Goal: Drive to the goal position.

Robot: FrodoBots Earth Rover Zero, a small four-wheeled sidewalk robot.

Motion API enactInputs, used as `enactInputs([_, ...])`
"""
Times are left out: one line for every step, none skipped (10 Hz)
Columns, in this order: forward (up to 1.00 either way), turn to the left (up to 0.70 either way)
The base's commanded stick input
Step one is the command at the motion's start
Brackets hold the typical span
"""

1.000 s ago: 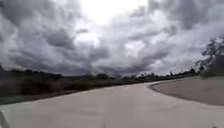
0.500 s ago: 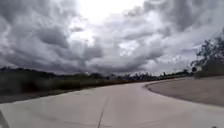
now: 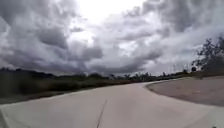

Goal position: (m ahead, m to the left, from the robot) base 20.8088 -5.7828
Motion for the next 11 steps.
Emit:
enactInputs([0.85,0.00])
enactInputs([0.85,0.00])
enactInputs([0.85,0.00])
enactInputs([0.85,0.00])
enactInputs([0.85,0.00])
enactInputs([0.85,0.00])
enactInputs([0.85,0.00])
enactInputs([0.85,0.00])
enactInputs([0.85,0.00])
enactInputs([0.85,0.00])
enactInputs([0.85,0.00])
